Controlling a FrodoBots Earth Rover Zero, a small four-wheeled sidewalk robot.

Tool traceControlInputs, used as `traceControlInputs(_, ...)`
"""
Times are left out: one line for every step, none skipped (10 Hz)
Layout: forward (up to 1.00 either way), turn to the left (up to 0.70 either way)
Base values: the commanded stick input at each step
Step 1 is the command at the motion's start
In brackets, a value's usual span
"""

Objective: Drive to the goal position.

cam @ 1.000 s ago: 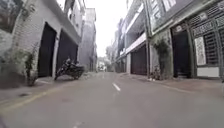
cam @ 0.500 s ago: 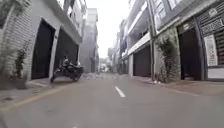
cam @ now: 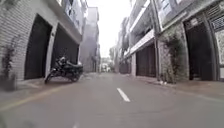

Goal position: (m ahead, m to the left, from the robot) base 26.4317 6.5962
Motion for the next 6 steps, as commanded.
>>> traceControlInputs(1.0,0.0)
traceControlInputs(1.0,0.0)
traceControlInputs(1.0,0.0)
traceControlInputs(1.0,0.0)
traceControlInputs(1.0,0.0)
traceControlInputs(1.0,0.0)
